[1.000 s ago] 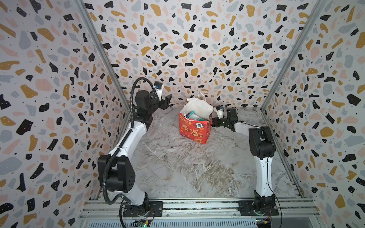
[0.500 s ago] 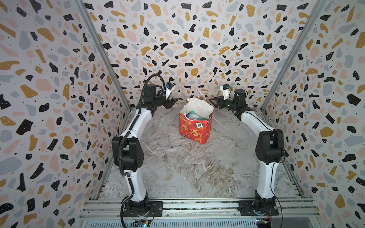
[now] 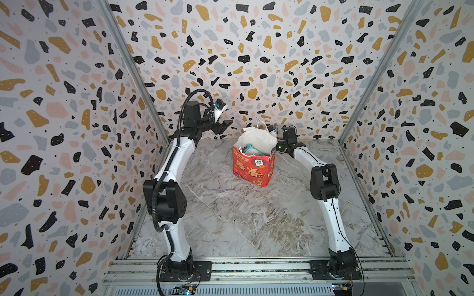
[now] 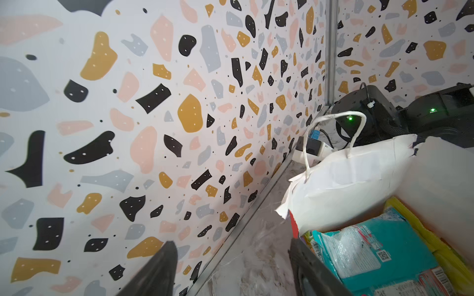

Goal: Take the snacks out of the paper bag
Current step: Rotate the paper bag at the center of the table.

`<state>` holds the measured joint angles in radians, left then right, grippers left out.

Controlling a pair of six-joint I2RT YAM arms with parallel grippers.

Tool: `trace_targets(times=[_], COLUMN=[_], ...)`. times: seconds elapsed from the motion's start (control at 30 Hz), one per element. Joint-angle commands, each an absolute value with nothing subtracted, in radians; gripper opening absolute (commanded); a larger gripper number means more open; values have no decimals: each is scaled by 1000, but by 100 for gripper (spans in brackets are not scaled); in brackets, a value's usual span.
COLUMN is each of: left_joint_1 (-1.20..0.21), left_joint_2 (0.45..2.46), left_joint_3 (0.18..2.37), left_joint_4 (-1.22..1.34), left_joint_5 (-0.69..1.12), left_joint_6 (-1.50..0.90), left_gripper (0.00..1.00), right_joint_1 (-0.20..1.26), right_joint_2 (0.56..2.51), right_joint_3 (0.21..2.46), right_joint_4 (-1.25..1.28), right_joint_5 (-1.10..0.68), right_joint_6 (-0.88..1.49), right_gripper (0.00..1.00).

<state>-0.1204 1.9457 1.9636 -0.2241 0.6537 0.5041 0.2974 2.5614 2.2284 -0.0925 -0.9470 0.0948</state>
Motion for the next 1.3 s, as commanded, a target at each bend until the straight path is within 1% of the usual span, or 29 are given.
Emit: trace_targets(times=[0.0, 0.13, 0.23, 0.3, 0.43, 0.5, 0.53, 0.57, 0.6, 0.7, 0.83, 0.93, 1.0, 1.07, 1.2, 1.27], left_joint_1=[-129, -135, -152, -169, -179, -186, -190, -195, -202, -226, -245, -247, -251, -259, -281, -285], left_joint_2=[1978, 2049, 2064, 2051, 2016, 1996, 1991, 1990, 1992, 2010, 2060, 2108, 2130, 2147, 2160, 2173], left_joint_3=[2020, 2160, 2212, 2211, 2166, 2140, 2135, 2136, 2141, 2159, 2202, 2257, 2281, 2298, 2300, 2314], left_joint_4=[-295, -485, -628, -701, -766, -777, -776, -783, -789, -797, -826, -869, -885, -897, -895, -904], left_joint_5=[693, 690, 683, 671, 722, 724, 723, 722, 719, 684, 650, 639, 637, 634, 592, 591], left_joint_6=[580, 680, 795, 861, 935, 962, 961, 969, 974, 974, 983, 993, 998, 1013, 1030, 1037], left_gripper=[74, 74, 75, 77, 78, 83, 84, 84, 84, 83, 79, 74, 68, 59, 53, 43], right_joint_1=[313, 342, 359, 368, 373, 364, 362, 362, 362, 353, 317, 277, 261, 260, 279, 323], right_joint_2=[2538, 2539, 2519, 2507, 2466, 2424, 2403, 2372, 2341, 2232, 2069, 1928, 1818, 1678, 1447, 1347], right_joint_3=[2245, 2246, 2234, 2240, 2257, 2251, 2244, 2235, 2223, 2170, 2033, 1900, 1776, 1593, 1230, 1070], right_joint_4=[-79, -145, -199, -246, -301, -306, -301, -310, -310, -258, -129, -51, 2, 105, 317, 389], right_joint_5=[-1111, -1197, -1223, -1237, -1262, -1270, -1231, -1185, -1118, -931, -787, -660, -560, -483, -398, -318], right_joint_6=[31, -71, -148, -201, -233, -215, -197, -194, -185, -92, 82, 211, 265, 317, 431, 437], right_gripper=[54, 54, 54, 54, 54, 55, 57, 62, 65, 66, 68, 68, 69, 69, 69, 69])
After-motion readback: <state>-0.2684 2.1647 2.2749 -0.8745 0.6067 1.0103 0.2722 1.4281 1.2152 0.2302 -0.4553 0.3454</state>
